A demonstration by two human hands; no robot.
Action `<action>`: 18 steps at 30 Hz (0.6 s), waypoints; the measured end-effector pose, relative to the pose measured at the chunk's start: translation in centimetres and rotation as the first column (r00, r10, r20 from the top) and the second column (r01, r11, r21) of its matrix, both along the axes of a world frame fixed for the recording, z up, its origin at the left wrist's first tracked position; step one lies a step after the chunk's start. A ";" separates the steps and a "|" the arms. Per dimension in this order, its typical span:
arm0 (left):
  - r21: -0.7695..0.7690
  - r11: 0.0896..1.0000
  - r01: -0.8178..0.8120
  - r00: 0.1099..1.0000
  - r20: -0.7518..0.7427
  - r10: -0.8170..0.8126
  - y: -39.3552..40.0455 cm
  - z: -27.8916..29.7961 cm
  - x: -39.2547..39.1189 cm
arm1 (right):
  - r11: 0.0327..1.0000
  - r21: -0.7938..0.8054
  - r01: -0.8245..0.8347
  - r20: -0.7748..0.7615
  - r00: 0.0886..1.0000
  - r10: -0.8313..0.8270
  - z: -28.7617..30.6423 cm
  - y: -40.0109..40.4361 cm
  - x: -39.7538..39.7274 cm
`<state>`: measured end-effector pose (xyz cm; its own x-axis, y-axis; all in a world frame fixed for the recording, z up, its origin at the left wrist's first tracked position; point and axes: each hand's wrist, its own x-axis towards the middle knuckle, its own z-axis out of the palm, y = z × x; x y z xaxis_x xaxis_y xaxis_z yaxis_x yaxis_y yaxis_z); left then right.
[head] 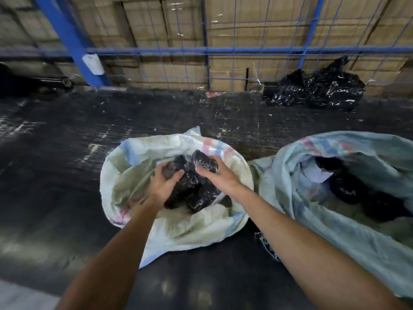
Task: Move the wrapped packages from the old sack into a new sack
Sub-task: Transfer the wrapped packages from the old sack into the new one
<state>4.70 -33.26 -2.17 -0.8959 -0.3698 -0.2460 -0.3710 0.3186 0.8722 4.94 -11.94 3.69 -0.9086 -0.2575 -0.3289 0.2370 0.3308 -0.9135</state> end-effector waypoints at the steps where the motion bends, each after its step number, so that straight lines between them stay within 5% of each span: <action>1: -0.175 0.983 0.057 0.998 0.050 -0.049 0.5 -0.4 0.3 | 0.982 0.189 -0.014 -0.132 0.990 0.040 -2.0 -0.8 0.3; 3: -0.337 0.911 0.239 0.967 0.172 -0.190 0.8 -1.5 0.7 | 0.821 0.564 -0.086 -0.230 0.939 0.256 -5.8 -2.3 0.6; 5: -0.352 0.867 0.353 0.930 0.235 -0.283 0.7 -2.3 0.3 | 0.653 0.747 -0.121 -0.166 0.918 0.360 -7.7 -2.1 0.6; 8: -0.563 0.744 0.360 0.933 0.231 -0.277 -0.3 -2.0 -0.4 | 0.607 0.771 -0.192 -0.094 0.908 0.408 -6.5 -1.1 -0.6; 10: -0.724 0.641 0.253 0.953 0.072 -0.295 0.3 -0.4 -1.0 | 0.635 0.747 -0.194 -0.117 0.903 0.414 -3.9 0.1 -2.0; 14: -0.634 0.716 0.292 0.771 -0.287 -0.569 6.8 3.4 -2.5 | 0.761 0.607 0.229 -0.482 0.867 0.124 -0.1 6.0 -2.5; 18: -0.527 0.612 0.590 0.488 -0.371 -0.790 17.9 6.2 -2.3 | 0.661 0.484 0.573 -0.529 0.794 -0.301 0.4 16.1 -0.4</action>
